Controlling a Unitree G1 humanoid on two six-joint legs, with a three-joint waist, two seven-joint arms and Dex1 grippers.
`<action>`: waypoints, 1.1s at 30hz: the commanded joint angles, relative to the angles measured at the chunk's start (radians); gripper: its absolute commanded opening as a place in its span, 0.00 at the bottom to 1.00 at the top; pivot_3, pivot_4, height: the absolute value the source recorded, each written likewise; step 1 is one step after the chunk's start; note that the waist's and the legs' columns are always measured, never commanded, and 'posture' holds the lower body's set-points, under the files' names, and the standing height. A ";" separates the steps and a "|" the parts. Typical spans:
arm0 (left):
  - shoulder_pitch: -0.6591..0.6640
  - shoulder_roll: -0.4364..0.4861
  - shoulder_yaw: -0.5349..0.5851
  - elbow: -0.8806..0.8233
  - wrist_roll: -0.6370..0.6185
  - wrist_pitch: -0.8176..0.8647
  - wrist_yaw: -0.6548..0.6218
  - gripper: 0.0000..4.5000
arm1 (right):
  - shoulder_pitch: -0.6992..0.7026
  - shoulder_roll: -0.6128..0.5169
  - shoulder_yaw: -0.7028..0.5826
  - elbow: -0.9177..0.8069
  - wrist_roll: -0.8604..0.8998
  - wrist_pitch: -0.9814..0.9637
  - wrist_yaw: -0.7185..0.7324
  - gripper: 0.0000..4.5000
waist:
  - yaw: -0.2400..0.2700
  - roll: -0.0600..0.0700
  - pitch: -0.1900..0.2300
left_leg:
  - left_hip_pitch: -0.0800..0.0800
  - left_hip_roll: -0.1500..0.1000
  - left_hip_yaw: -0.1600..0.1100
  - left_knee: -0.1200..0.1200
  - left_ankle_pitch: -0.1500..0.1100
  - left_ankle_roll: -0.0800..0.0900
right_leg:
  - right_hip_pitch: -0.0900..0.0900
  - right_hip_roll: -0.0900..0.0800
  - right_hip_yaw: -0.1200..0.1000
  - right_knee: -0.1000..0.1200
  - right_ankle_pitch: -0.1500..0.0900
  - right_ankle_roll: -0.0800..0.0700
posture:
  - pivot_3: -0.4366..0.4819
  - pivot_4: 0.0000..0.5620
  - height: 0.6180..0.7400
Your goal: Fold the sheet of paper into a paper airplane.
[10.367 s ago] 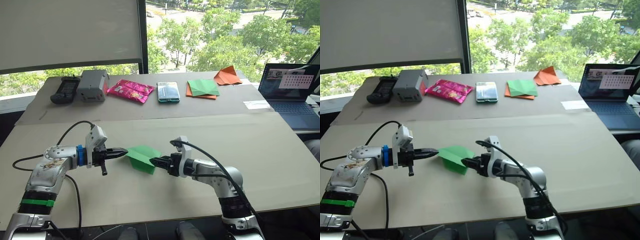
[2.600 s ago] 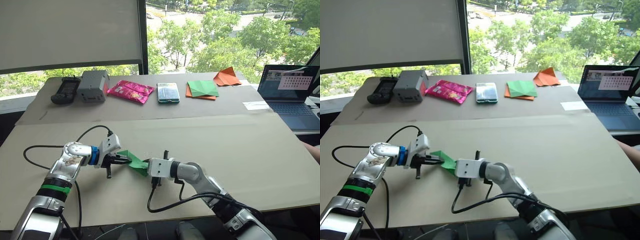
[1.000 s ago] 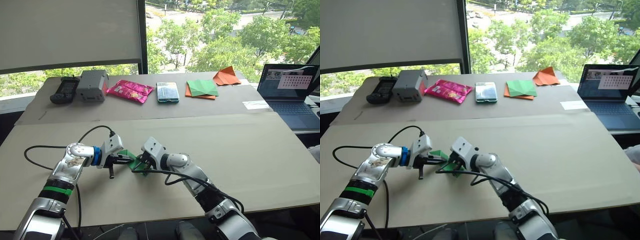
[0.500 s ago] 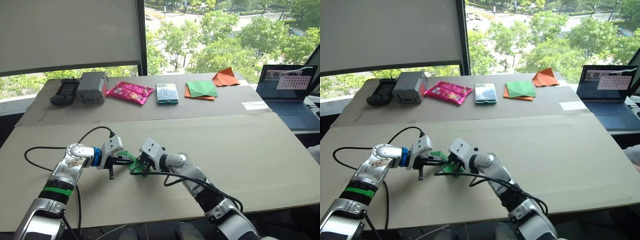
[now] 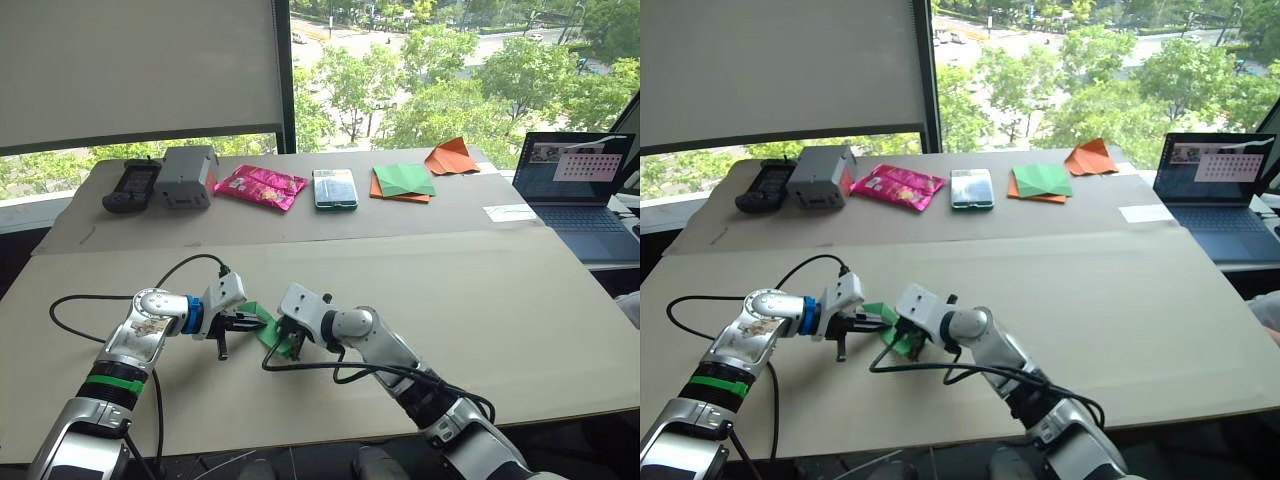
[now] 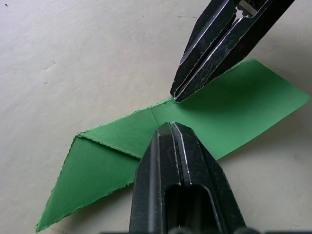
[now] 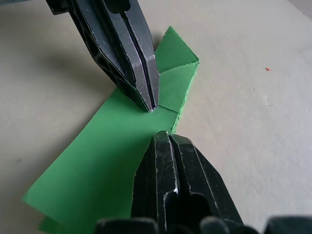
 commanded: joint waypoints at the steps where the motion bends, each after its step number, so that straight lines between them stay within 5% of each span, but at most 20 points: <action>1: -0.004 0.007 -0.002 0.006 0.014 -0.006 0.008 0.00 | 0.062 -0.031 0.077 0.044 -0.014 0.079 0.062 0.00 | 0.000 0.000 0.000 | 0.000 0.000 0.000 0.000 0.000 0.000 | 0.000 0.000 0.000 0.000 0.000 0.000 | 0.48 0.27 1.00; 33: 0.004 0.008 -0.002 0.005 0.019 -0.011 0.013 0.00 | 0.123 -0.253 0.214 -0.135 -0.107 0.040 0.264 0.00 | 0.014 0.002 -0.006 | 0.000 0.000 0.000 0.000 -0.001 0.001 | 0.000 0.000 0.000 -0.001 -0.004 -0.002 | 0.48 0.27 1.00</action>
